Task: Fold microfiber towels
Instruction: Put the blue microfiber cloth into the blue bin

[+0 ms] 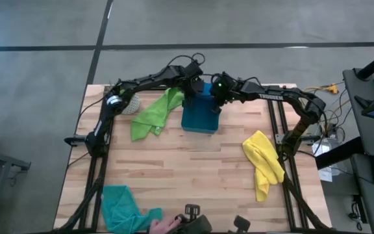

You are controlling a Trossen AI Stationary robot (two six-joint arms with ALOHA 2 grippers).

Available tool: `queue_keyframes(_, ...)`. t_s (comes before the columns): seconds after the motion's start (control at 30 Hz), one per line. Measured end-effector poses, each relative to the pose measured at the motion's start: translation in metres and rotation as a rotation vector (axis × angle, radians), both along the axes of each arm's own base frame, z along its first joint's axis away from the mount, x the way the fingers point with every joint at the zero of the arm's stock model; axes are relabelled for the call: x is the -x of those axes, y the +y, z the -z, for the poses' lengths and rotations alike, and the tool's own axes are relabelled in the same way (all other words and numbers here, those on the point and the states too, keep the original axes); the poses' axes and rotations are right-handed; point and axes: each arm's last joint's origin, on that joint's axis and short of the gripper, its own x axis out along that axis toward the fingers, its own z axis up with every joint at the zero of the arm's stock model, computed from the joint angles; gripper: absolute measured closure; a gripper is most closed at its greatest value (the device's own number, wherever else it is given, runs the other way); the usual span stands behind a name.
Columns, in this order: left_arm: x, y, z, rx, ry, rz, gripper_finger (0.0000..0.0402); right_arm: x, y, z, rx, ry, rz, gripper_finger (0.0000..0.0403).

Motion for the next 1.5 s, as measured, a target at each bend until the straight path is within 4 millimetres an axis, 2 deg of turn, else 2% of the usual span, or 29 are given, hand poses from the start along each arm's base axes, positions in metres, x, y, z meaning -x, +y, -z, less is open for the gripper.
queue_keyframes(0.13,0.001,-0.002,0.015,0.027,0.017,0.006,0.0401,0.002,0.002,0.007,-0.018,-0.01,0.018,0.0392)
queue_keyframes(0.33,0.004,-0.004,0.027,0.052,0.041,0.004,0.0401,0.001,0.003,0.008,-0.049,-0.039,0.0,0.0392)
queue_keyframes(0.83,0.002,-0.006,0.028,0.083,0.008,0.009,0.0401,0.002,0.003,0.008,-0.052,-0.041,0.009,0.0383)
queue_keyframes(1.3,-0.002,-0.001,0.025,-0.007,-0.021,-0.022,0.0401,0.001,-0.005,0.018,-0.083,-0.05,0.089,0.0381)
queue_keyframes(1.5,0.002,0.005,0.025,-0.026,-0.002,-0.049,0.0365,0.005,-0.014,0.015,-0.071,-0.069,0.154,0.0378)
